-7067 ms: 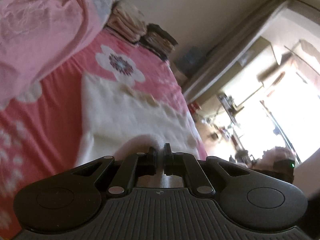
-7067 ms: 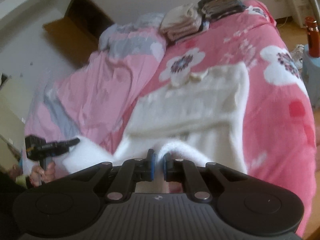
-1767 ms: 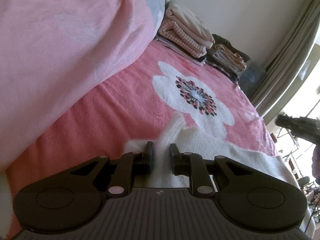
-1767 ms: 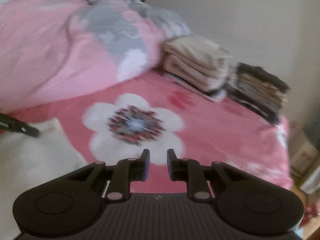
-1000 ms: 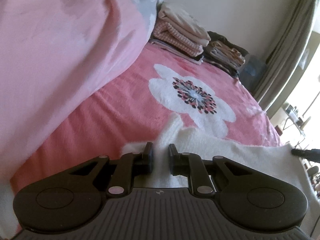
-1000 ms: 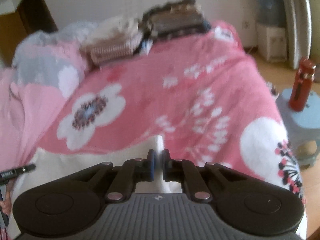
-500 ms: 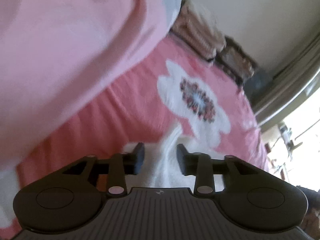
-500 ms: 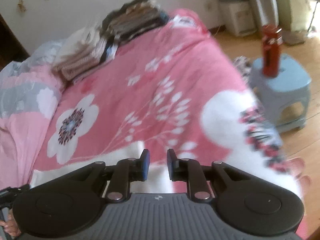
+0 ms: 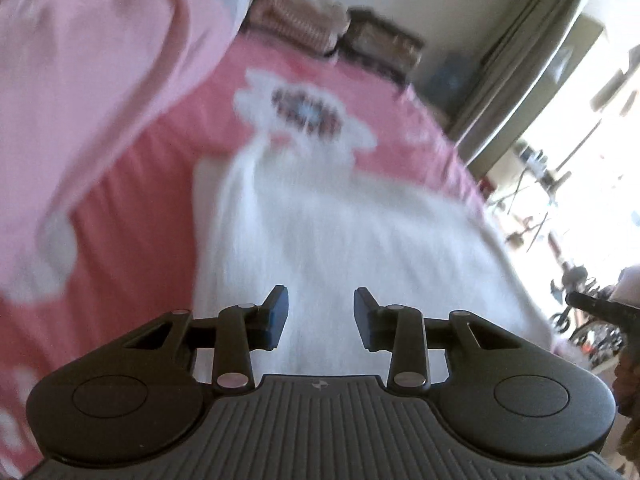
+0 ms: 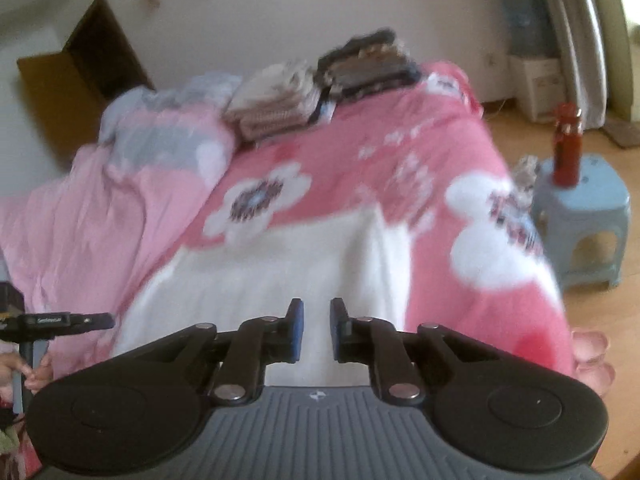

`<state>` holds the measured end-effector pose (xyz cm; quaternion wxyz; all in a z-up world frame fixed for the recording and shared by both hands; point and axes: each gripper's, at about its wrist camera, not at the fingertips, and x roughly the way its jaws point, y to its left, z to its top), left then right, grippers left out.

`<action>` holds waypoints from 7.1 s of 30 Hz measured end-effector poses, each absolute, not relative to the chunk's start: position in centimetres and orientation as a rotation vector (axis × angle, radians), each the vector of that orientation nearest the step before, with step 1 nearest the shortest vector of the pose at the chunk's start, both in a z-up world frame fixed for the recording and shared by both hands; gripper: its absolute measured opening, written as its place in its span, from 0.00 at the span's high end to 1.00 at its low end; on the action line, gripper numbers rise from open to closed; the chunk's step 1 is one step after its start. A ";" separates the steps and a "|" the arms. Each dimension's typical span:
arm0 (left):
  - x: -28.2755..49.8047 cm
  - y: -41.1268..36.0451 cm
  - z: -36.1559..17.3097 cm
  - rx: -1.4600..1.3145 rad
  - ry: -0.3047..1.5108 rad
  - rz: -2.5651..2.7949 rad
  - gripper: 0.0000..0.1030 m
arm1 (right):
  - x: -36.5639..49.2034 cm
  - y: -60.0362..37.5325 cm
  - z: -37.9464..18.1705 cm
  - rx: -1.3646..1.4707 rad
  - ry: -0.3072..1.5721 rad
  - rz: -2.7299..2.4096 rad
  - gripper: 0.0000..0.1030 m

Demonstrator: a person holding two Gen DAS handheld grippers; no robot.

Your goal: Fold clothes

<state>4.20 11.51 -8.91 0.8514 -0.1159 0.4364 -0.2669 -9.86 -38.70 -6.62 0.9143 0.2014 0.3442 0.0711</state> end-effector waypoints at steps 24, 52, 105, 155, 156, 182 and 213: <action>2.4 17.3 -11.6 -0.340 0.920 -0.533 0.73 | -12.2 -34.9 -11.5 0.097 0.852 0.097 1.00; 1.1 17.5 -16.9 -0.982 0.891 -0.326 0.46 | -12.1 -44.2 -19.6 1.343 0.719 -0.053 0.63; -0.8 14.8 -6.9 -0.219 0.841 -0.506 0.49 | -11.1 -40.7 -7.2 0.507 0.808 0.081 0.65; 6.7 9.6 -12.5 -0.033 0.869 -0.495 0.81 | 0.4 -37.2 -11.0 0.289 0.894 0.262 0.90; 6.7 9.9 -12.5 -0.043 0.860 -0.487 0.86 | 0.2 -37.1 -10.8 0.286 0.883 0.275 0.91; 9.3 11.5 -13.6 -0.179 0.847 -0.407 0.90 | 2.0 -38.8 -13.1 0.330 0.786 0.178 0.93; 5.4 6.2 -12.8 0.036 0.873 -0.513 0.49 | 6.3 -22.2 -13.9 0.033 0.880 0.310 0.81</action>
